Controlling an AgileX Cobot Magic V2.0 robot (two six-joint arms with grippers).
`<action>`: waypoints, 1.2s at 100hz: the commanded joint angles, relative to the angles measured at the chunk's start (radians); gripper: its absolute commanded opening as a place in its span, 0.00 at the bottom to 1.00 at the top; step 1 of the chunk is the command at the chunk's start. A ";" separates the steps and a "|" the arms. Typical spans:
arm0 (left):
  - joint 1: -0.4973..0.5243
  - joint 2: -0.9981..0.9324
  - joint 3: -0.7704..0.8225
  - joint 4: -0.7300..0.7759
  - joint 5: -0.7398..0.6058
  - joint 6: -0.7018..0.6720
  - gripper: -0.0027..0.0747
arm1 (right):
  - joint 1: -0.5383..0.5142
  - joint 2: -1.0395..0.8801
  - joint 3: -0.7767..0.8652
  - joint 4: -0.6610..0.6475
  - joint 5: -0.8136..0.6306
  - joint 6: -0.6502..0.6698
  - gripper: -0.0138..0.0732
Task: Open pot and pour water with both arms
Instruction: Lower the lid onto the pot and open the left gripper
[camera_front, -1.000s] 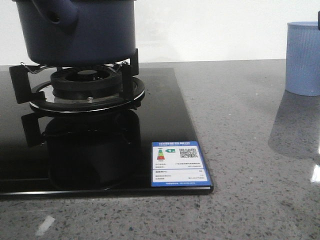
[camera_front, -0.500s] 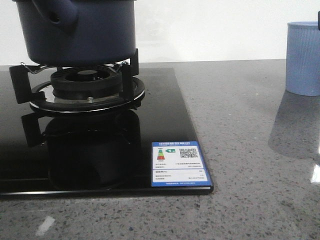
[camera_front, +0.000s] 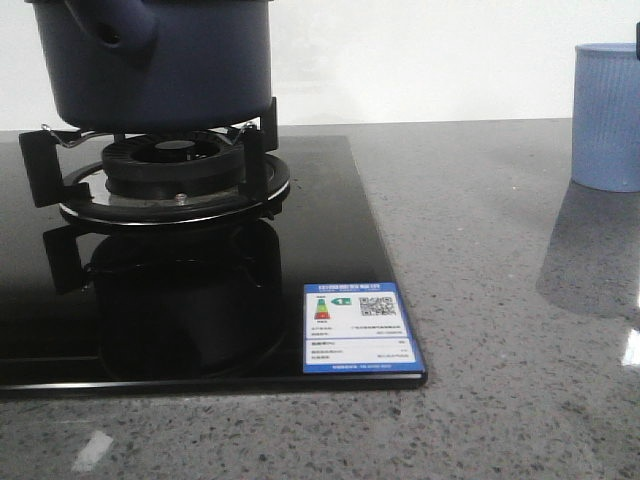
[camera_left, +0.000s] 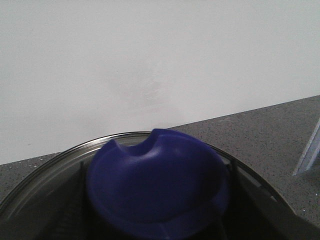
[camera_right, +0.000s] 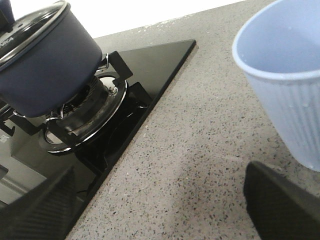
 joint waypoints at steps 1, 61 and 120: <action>-0.007 -0.046 -0.037 0.000 -0.096 -0.009 0.55 | -0.006 -0.023 -0.016 0.049 -0.148 -0.004 0.86; -0.007 -0.053 -0.037 0.025 -0.076 -0.009 0.71 | -0.006 -0.023 -0.016 0.053 -0.146 -0.004 0.86; 0.066 -0.307 -0.037 0.042 -0.058 0.000 0.21 | -0.006 -0.033 -0.018 0.348 -0.149 0.019 0.08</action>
